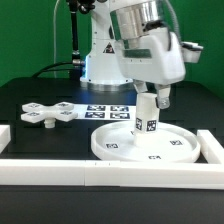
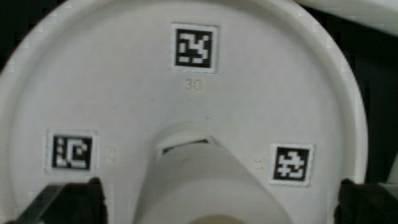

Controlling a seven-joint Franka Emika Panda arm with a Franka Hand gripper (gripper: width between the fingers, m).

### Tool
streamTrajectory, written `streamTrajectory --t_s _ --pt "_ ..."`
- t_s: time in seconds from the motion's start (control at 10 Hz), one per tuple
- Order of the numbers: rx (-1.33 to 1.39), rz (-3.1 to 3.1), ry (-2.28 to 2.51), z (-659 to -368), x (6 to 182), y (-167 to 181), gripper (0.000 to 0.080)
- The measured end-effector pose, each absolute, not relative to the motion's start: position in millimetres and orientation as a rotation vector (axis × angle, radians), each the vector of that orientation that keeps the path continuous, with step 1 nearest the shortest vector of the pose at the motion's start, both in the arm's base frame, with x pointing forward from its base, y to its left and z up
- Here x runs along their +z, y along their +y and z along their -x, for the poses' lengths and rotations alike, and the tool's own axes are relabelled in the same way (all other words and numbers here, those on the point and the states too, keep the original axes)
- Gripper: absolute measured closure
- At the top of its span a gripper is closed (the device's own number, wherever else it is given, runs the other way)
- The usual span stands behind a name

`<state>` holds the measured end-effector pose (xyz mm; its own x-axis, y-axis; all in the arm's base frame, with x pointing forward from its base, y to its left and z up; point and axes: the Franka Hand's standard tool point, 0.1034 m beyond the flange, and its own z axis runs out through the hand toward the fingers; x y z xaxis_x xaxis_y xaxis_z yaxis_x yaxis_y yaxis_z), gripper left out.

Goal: Assemble round table

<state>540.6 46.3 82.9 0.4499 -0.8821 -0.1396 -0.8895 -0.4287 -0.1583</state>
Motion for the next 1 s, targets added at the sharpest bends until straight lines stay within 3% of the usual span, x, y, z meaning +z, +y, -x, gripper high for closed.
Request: streamTrajectory --t_s 1.0 --pt "-0.090 3.020 0.172 -544.2 82.8 47.8 0.0150"
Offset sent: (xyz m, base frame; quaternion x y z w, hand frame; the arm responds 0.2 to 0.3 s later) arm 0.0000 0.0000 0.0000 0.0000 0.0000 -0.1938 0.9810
